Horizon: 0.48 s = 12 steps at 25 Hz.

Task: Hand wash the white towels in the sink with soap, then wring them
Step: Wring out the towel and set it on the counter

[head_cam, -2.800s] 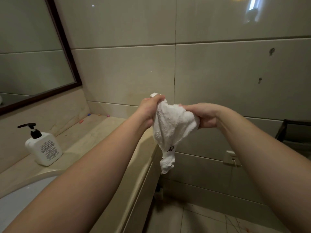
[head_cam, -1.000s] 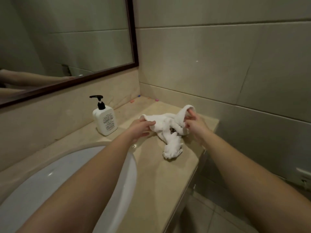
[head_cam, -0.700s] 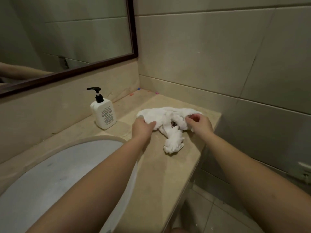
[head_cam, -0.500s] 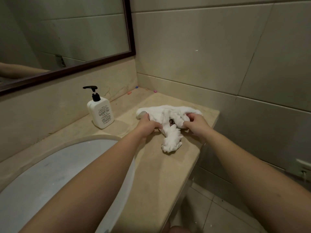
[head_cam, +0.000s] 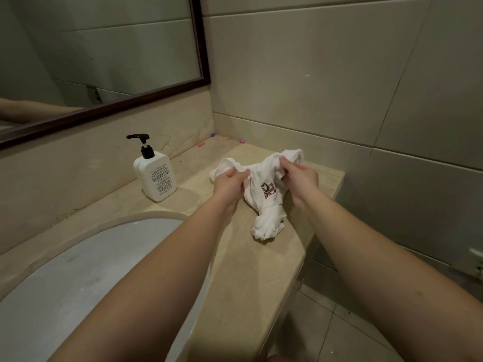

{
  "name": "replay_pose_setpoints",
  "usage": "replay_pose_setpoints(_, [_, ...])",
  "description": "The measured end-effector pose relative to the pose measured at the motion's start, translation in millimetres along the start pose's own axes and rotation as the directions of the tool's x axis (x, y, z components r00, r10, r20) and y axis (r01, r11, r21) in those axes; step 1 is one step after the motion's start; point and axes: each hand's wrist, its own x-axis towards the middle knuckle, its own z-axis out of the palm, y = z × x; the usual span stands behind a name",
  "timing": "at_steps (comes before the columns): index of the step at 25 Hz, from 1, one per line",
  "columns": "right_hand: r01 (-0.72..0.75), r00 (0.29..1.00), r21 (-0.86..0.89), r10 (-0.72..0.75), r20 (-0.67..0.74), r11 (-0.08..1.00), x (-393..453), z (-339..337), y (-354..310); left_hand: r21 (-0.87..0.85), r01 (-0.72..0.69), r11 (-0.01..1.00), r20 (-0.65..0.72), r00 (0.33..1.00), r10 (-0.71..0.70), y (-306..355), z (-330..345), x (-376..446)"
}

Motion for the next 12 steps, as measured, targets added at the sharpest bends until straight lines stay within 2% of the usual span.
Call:
replay_pose_setpoints(2, [-0.020,1.000,-0.069,0.021,0.013,0.997,1.8,1.9,11.7,0.231,-0.025,0.973,-0.060,0.997,0.040,-11.6,-1.0,4.1])
replay_pose_setpoints(3, [0.007,0.998,-0.150,0.002,0.060,0.989,0.3,2.0,14.7,0.340,-0.028,0.940,-0.113,0.991,0.071,-14.9,-4.4,6.3])
replay_pose_setpoints(5, [0.116,0.989,-0.348,-0.075,0.128,0.930,-3.5,2.8,15.2,0.446,0.010,0.895,-0.146,0.987,0.061,-15.3,-9.9,4.8])
replay_pose_setpoints(7, [0.171,0.985,-0.501,-0.165,0.057,0.849,-7.1,1.6,15.4,0.473,0.076,0.878,-0.081,0.996,-0.043,-13.4,-11.1,2.8])
replay_pose_setpoints(8, [0.142,0.985,-0.551,-0.175,-0.007,0.822,-9.8,1.1,14.4,0.488,0.104,0.867,-0.046,0.995,-0.094,-11.2,-10.2,0.9])
replay_pose_setpoints(10, [0.038,0.996,-0.605,-0.077,-0.039,0.795,-11.8,0.6,15.4,0.478,0.106,0.872,0.017,0.991,-0.130,-5.7,-8.1,-2.9])
replay_pose_setpoints(12, [-0.003,0.999,-0.637,0.025,0.027,0.771,-12.2,-1.2,16.4,0.415,0.072,0.907,0.062,0.992,-0.107,-1.4,-5.2,-8.8])
